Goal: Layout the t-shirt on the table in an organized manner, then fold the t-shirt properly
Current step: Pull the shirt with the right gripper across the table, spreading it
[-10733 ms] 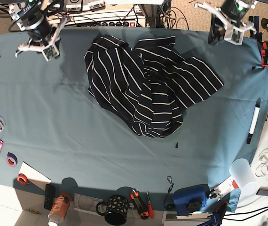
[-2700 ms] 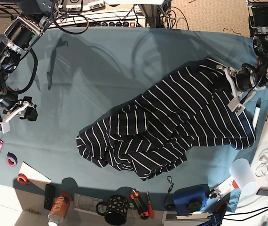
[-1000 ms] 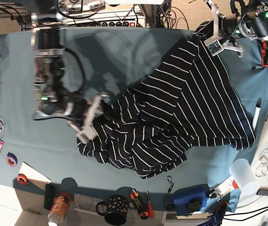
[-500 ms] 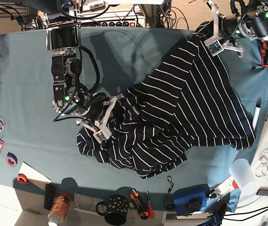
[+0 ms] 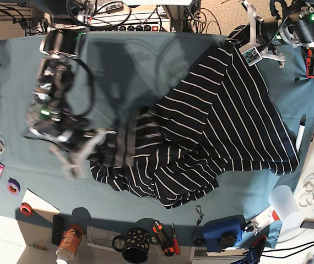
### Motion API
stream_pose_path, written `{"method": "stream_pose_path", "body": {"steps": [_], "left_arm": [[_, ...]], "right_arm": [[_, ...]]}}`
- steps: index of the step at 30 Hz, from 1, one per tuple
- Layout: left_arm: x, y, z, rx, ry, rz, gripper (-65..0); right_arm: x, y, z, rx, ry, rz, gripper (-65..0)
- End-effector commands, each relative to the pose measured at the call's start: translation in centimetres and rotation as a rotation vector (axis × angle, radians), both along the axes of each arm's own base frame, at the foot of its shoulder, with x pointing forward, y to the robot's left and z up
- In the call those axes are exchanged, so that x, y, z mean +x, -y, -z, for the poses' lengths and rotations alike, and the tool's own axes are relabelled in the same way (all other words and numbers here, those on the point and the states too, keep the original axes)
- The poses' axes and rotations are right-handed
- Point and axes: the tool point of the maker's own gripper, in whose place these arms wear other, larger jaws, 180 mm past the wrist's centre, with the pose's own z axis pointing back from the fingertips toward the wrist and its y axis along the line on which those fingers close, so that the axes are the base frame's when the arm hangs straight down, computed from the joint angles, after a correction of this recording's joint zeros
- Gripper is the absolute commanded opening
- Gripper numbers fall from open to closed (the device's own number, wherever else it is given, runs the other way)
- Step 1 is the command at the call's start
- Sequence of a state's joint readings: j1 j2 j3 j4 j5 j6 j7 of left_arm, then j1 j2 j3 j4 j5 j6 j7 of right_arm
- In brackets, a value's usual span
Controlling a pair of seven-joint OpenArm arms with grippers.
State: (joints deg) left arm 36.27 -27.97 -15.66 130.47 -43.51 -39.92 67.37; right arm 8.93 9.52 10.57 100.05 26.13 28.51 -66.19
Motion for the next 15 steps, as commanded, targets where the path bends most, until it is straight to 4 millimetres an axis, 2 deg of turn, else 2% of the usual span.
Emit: {"method": "stream_pose_path", "body": {"steps": [1,6,12,15], "left_arm": [[0.2,0.2,-0.5,-0.014,0.019,0.008,-65.0],[0.3,-0.1,-0.4,0.002,0.024,0.006,-65.0],[2.0,-2.3,0.2,0.123,0.085,-0.082,-65.0],[2.3,-3.1,0.4,0.158,0.092,-0.114,-65.0]], "right_arm": [[0.4,1.2,-1.5,0.007,0.044,0.017,-65.0],[-2.7,6.4,-1.0,0.053,-0.013,0.087,-65.0],[-7.5,12.4,-1.0,0.086,-0.059,0.178,-65.0],[-9.6,14.7,-1.5,0.12,-0.046,0.235,-65.0]]}}
